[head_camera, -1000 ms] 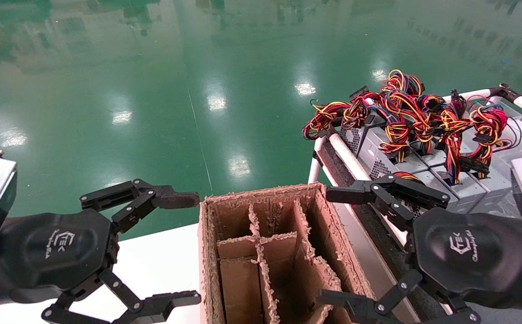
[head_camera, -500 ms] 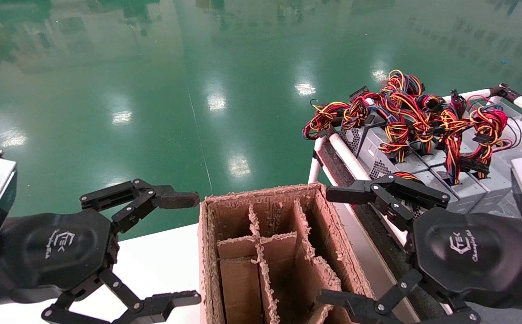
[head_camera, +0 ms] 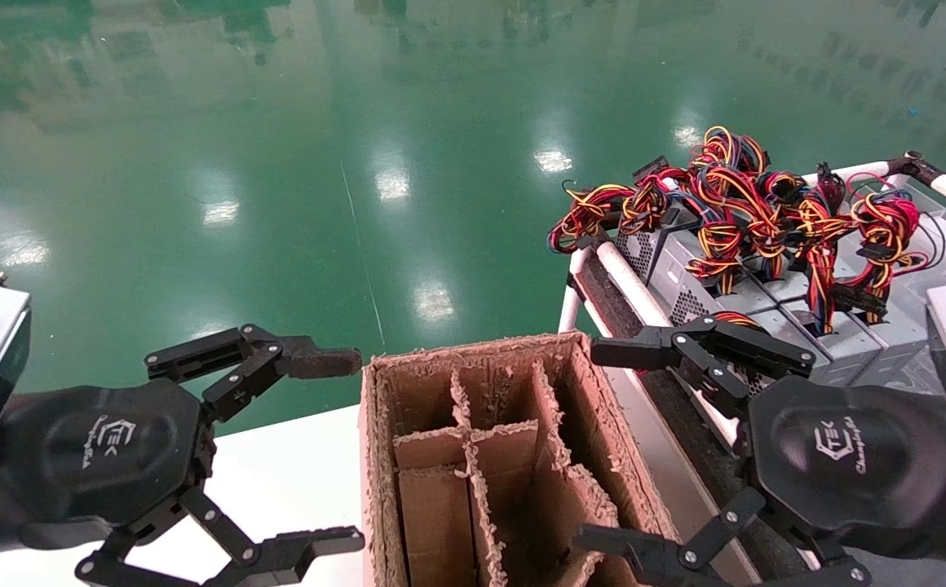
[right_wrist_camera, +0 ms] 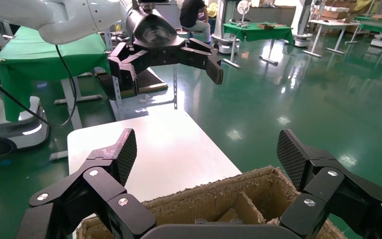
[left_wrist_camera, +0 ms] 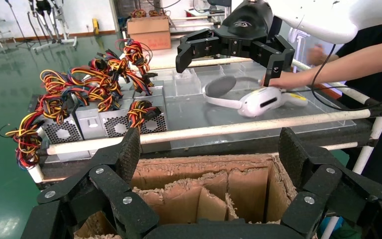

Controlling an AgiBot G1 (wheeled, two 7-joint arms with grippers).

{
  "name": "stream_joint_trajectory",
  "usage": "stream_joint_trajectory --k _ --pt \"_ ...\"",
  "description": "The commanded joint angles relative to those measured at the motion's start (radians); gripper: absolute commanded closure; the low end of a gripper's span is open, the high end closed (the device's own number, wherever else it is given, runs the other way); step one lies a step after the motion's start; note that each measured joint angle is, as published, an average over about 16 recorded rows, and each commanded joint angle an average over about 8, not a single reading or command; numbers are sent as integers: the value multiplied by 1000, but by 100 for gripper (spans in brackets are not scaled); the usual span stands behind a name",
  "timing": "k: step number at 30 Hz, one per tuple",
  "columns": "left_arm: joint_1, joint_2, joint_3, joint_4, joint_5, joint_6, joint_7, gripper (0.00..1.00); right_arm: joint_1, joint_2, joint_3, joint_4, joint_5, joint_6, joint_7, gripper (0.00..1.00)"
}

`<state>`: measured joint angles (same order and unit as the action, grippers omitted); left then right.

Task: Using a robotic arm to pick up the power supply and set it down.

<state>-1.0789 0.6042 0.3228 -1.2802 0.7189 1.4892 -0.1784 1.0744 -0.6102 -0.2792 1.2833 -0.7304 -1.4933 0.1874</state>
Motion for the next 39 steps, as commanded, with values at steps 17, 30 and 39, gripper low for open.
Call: stream_joint_trajectory --k 17,30,39 --pt "0 0 0 0 0 0 0 0 0 0 0 0 0 0 0 0" --pt "0 0 0 0 0 0 0 0 0 0 0 0 0 0 0 0" --pt "0 0 0 0 0 0 0 0 0 0 0 0 0 0 0 0"
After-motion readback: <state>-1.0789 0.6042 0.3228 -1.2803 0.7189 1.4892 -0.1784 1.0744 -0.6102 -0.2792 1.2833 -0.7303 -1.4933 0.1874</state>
